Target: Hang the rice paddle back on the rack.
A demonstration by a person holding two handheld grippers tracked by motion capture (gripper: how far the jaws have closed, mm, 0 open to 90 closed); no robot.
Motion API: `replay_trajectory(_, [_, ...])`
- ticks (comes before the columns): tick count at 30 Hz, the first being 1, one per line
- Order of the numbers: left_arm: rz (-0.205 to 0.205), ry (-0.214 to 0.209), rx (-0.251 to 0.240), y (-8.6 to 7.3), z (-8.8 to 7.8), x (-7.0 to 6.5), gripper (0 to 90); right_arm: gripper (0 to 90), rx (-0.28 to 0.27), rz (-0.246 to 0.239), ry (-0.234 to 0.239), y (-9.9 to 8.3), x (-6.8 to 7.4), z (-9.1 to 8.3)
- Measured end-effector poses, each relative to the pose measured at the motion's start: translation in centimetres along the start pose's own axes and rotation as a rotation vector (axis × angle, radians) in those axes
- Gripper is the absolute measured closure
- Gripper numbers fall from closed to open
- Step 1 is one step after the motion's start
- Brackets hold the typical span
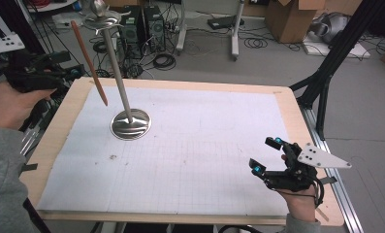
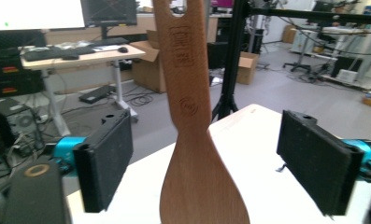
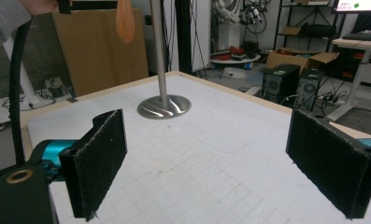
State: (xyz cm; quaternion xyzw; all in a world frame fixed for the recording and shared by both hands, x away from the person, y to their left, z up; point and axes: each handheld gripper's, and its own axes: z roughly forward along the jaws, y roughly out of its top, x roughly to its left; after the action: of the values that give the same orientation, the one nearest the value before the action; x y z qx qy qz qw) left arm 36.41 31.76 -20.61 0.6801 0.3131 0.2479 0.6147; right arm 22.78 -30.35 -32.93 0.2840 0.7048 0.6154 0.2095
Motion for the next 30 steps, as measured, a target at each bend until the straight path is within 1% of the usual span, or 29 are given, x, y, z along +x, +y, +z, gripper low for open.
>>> replay_trajectory(3, [0.003, 0.025, 0.000, -0.4, -0.5, -0.2, 16.3, 11.3, 0.002, 0.000, 0.000, 0.0, 0.1, 0.0])
replay_trajectory(5, [0.010, 0.024, 0.002, -0.8, -0.7, -0.5, 15.8, 11.3, -0.001, -0.008, 0.000, 0.1, 0.1, 0.1])
replay_trajectory(6, [0.009, 0.026, 0.006, -1.0, -0.8, -0.6, 15.5, 11.3, 0.005, -0.001, 0.005, 0.0, 0.1, 0.2])
replay_trajectory(8, [0.019, 0.037, 0.012, -1.5, -0.9, -0.9, 13.4, 11.3, 0.008, -0.006, 0.004, 0.0, 0.1, 0.3])
replay_trajectory(11, [0.024, 0.036, 0.015, -2.5, -1.3, -1.4, 13.3, 11.3, 0.008, -0.009, 0.006, 0.1, 0.3, 0.4])
replay_trajectory(12, [0.027, 0.040, 0.016, -2.8, -1.4, -1.5, 13.2, 11.3, 0.011, -0.003, 0.006, 0.1, 0.4, 0.4])
replay_trajectory(14, [0.033, 0.039, 0.026, -3.4, -1.8, -1.6, 13.2, 11.3, 0.006, -0.013, 0.009, 0.1, 0.4, 0.5])
replay_trajectory(16, [0.022, 0.040, 0.034, -3.9, -2.1, -1.6, 13.2, 11.2, 0.011, -0.008, 0.011, 0.2, 0.6, 0.6])
replay_trajectory(17, [0.021, 0.040, 0.047, -4.3, -2.3, -1.6, 13.2, 11.3, 0.008, -0.016, 0.012, 0.3, 0.6, 0.6])
replay_trajectory(19, [0.018, 0.046, 0.053, -4.7, -2.6, -1.6, 13.2, 11.2, 0.005, -0.020, 0.014, 0.4, 0.6, 0.7])
replay_trajectory(21, [0.017, 0.046, 0.053, -5.1, -3.0, -1.6, 13.2, 11.3, 0.000, -0.025, 0.017, 0.5, 0.6, 0.8])
replay_trajectory(25, [0.022, 0.051, 0.068, -5.7, -3.6, -1.8, 13.2, 11.3, -0.003, -0.021, 0.022, 0.7, 0.8, 1.0])
replay_trajectory(29, [0.023, 0.055, 0.063, -6.2, -4.0, -2.1, 13.2, 11.3, -0.008, -0.032, 0.026, 0.7, 0.7, 1.3])
replay_trajectory(30, [0.025, 0.058, 0.064, -6.3, -4.1, -2.2, 13.2, 11.3, -0.004, -0.027, 0.028, 0.7, 0.8, 1.4])
